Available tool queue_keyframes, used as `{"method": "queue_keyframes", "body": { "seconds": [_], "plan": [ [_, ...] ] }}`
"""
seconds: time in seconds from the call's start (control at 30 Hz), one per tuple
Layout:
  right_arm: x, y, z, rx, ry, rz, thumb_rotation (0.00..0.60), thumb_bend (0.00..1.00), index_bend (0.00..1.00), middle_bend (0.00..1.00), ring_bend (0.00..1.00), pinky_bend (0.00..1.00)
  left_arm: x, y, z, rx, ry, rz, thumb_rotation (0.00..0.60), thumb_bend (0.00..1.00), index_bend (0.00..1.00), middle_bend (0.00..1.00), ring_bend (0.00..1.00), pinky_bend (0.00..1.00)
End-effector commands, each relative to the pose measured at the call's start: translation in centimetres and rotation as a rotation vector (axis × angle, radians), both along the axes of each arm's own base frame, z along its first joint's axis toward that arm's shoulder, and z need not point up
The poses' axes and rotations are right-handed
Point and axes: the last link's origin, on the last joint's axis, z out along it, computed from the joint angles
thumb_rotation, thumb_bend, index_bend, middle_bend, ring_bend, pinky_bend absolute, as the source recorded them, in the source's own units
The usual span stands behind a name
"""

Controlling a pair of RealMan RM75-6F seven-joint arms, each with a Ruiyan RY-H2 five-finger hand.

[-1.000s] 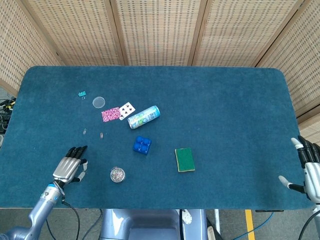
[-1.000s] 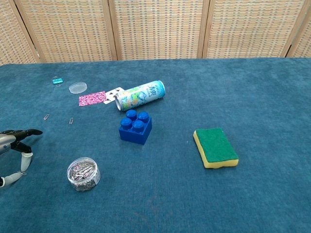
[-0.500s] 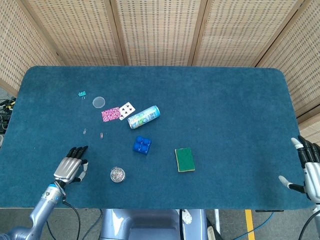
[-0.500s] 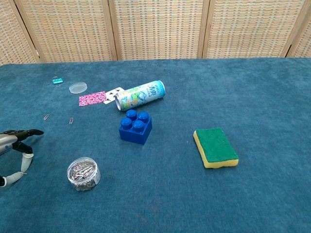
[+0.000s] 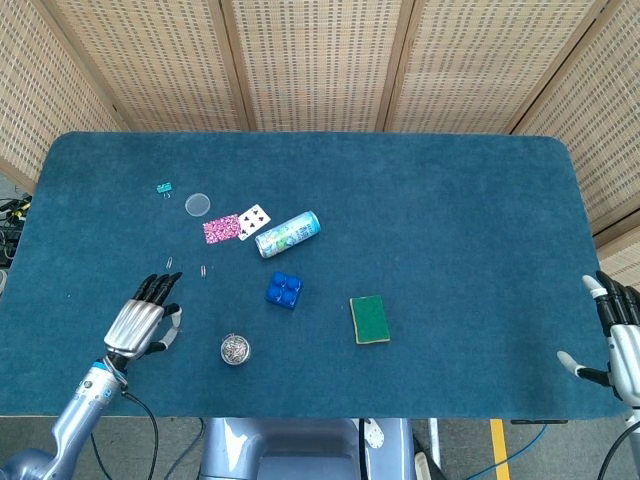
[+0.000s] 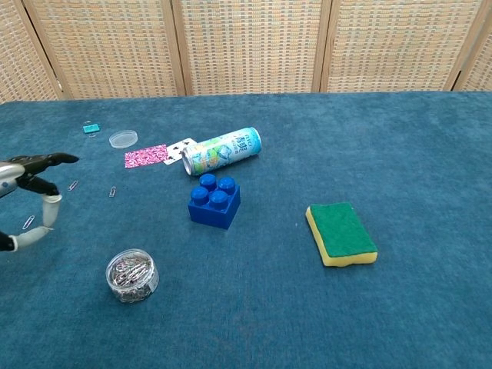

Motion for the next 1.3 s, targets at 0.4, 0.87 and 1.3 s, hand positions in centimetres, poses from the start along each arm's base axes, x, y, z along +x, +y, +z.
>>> {"method": "queue_keyframes", "body": {
  "seconds": [0.4, 0.87, 1.3],
  "plan": [
    [-0.2, -0.1, 0.2, -0.001, -0.005, -0.005, 0.6, 0.0, 0.0, 0.0, 0.0, 0.0, 5.1, 0.1, -4.0, -0.106, 0.002, -0.119, 0.6, 0.48, 0.69, 0.0, 0.0, 0.0],
    [-0.2, -0.1, 0.3, -0.005, -0.009, -0.005, 0.6, 0.0, 0.0, 0.0, 0.0, 0.0, 6.2, -0.5, -5.4, -0.135, -0.005, -0.143, 0.6, 0.48, 0.68, 0.0, 0.0, 0.0],
    [-0.2, -0.1, 0.4, -0.007, -0.011, -0.004, 0.6, 0.0, 0.0, 0.0, 0.0, 0.0, 6.4, -0.6, -4.9, -0.138, -0.036, -0.145, 0.6, 0.45, 0.27, 0.0, 0.0, 0.0]
  ]
}}
